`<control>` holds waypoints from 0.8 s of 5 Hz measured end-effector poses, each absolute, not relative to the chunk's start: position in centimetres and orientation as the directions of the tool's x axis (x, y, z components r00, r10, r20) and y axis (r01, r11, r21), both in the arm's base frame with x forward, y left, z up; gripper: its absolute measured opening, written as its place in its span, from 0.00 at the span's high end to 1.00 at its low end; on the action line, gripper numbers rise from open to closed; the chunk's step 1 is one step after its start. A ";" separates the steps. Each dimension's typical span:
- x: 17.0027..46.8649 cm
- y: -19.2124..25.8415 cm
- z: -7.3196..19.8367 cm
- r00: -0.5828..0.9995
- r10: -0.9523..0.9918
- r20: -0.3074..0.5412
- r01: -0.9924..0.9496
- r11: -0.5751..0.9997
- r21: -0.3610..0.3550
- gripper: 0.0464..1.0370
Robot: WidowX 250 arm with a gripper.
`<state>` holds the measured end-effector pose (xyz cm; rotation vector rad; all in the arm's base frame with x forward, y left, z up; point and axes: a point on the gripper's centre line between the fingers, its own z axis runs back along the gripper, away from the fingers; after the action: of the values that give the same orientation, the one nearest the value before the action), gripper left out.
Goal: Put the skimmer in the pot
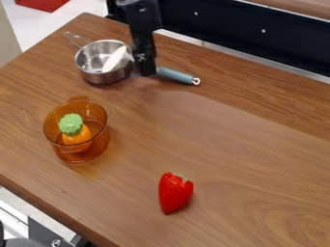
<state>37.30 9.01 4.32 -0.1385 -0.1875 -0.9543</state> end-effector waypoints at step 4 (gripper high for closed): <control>35.6 5.6 6.1 0.722 -0.660 0.209 0.647 0.751 0.134 0.04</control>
<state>35.58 5.65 6.13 0.0532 -0.2512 -0.7219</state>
